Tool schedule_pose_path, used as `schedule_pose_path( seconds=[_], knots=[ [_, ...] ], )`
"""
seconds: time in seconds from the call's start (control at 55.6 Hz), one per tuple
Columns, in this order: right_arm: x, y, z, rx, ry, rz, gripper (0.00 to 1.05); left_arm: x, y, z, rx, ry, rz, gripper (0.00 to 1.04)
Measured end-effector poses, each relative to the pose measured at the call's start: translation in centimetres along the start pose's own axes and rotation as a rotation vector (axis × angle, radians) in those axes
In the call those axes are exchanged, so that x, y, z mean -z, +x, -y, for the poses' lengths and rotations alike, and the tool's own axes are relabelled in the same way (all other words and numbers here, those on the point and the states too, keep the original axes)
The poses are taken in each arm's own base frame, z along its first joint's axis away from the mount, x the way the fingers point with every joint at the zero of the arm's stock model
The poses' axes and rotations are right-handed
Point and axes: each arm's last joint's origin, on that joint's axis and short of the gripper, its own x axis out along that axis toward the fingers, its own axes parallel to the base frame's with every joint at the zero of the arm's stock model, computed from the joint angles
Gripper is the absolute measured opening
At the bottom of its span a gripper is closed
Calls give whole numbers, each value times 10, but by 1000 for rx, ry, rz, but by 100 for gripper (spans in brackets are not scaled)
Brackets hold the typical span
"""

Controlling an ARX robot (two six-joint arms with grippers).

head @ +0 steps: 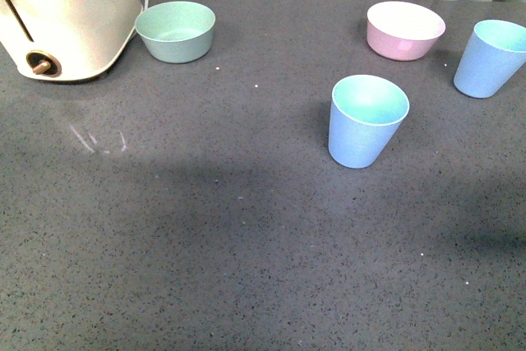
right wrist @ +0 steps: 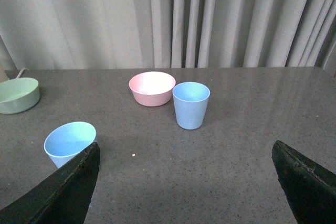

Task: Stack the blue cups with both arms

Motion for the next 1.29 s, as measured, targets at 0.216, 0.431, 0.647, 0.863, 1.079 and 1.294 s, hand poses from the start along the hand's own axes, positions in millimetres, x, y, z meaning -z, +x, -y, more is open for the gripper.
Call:
schedule_pose_path(
  seconds=[0.216, 0.431, 0.647, 0.863, 1.079, 1.294],
  knots=[
    [0, 0, 0, 0, 0, 0, 96, 5, -21, -14, 1, 2, 1, 2],
    [0, 0, 0, 0, 0, 0, 96, 17, -36, -26, 24, 2, -6, 2],
    [0, 0, 0, 2, 0, 0, 96, 12, -47, -31, 0, 1, 12, 2],
    [0, 0, 0, 2, 0, 0, 96, 9, -56, -31, 1, 1, 23, 2],
    [0, 0, 0, 2, 0, 0, 96, 8, -63, -31, 1, 1, 26, 2],
    [0, 0, 0, 2, 0, 0, 96, 8, -68, -31, 1, 2, 26, 2]
  ],
)
